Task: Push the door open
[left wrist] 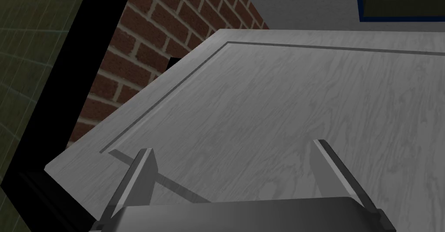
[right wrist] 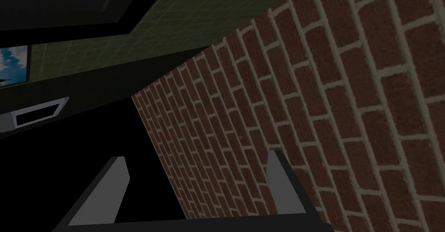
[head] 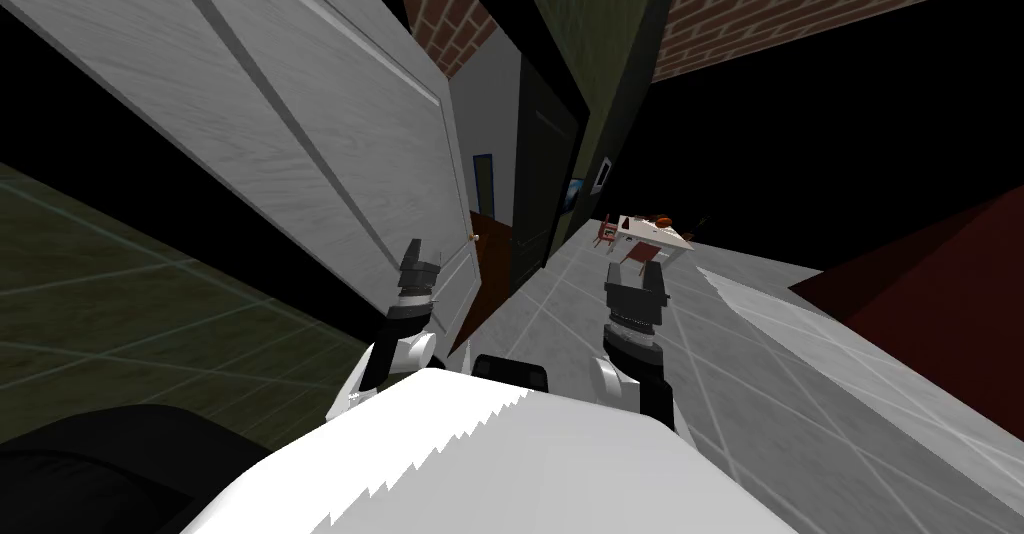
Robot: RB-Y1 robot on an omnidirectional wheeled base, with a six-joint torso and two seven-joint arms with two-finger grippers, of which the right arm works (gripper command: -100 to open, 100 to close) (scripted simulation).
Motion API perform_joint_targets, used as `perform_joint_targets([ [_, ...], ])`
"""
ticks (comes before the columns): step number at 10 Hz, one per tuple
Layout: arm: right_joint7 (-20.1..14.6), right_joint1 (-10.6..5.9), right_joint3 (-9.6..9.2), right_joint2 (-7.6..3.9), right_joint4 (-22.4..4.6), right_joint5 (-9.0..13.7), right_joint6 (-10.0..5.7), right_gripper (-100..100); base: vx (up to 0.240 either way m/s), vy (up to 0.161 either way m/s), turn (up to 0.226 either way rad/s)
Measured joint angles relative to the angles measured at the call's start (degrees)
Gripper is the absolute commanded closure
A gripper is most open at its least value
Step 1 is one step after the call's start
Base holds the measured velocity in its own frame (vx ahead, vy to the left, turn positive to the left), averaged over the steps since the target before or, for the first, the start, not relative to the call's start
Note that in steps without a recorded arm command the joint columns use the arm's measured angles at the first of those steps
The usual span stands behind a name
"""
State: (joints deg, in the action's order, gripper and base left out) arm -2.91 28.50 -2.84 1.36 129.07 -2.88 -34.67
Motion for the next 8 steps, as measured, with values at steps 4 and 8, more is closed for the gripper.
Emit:
perform_joint_targets([
  [4,3.43,0.49,-0.11,-1.37,-3.44,-3.31,-2.06,-100,0.217,-0.021,0.011],
  [8,8.06,1.35,-0.66,-2.47,-7.7,-7.61,-4.97,-100,0.153,-0.028,0.01],
])
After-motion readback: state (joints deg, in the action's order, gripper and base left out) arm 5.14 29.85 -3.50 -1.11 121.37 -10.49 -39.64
